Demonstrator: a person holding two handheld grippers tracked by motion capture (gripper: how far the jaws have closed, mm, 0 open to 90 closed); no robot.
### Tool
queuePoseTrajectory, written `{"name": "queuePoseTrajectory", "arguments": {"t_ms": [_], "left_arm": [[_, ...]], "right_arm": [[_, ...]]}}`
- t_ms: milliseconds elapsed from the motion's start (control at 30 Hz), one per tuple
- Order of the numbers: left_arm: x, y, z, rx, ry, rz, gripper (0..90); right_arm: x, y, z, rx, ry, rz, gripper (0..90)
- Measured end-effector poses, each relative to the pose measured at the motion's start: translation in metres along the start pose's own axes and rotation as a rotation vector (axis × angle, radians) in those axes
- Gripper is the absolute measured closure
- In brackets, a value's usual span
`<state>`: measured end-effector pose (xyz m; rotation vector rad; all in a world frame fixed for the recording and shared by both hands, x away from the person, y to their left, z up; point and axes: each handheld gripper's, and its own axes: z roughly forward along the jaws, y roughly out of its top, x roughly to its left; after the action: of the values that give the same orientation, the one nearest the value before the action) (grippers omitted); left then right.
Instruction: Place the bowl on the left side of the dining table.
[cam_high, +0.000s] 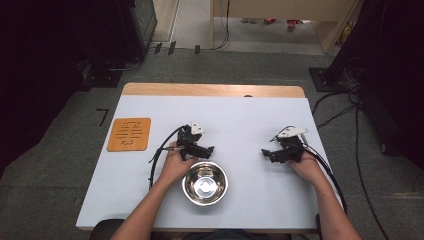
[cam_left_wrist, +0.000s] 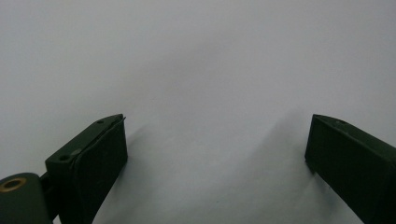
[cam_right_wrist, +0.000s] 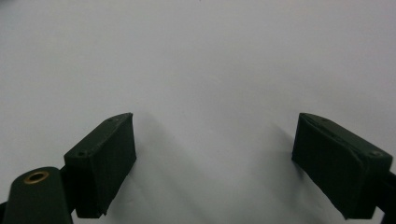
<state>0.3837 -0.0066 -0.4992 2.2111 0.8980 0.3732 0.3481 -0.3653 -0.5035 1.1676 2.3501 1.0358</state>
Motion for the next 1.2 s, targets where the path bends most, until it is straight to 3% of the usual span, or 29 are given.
{"name": "queuePoseTrajectory", "arguments": {"t_ms": [200,333,500,633,733,867,1200], "left_arm": [[0.003,0.002,-0.002,0.010,0.023,0.002,6.4],[0.011,0.004,-0.010,-0.017,0.006,-0.042,6.3],[0.015,0.006,-0.018,-0.021,-0.004,-0.063,6.4],[0.018,0.006,-0.023,-0.019,-0.045,-0.102,6.4],[0.018,0.006,-0.026,-0.019,-0.078,-0.096,6.4],[0.017,0.006,-0.029,-0.011,-0.075,-0.084,6.4],[0.020,0.006,-0.042,-0.018,-0.155,-0.073,7.3]], "right_arm": [[0.000,0.000,0.000,0.001,0.000,0.001,13.0],[0.000,0.000,0.000,0.001,0.000,0.001,13.0],[0.000,0.000,0.000,0.000,0.000,0.003,13.0],[0.000,0.000,0.000,0.001,0.000,0.001,13.0],[0.000,0.000,0.000,0.001,0.000,0.001,13.0],[0.000,0.000,0.000,0.001,0.000,0.001,13.0],[0.000,0.000,0.000,0.001,0.000,0.001,13.0]]}}
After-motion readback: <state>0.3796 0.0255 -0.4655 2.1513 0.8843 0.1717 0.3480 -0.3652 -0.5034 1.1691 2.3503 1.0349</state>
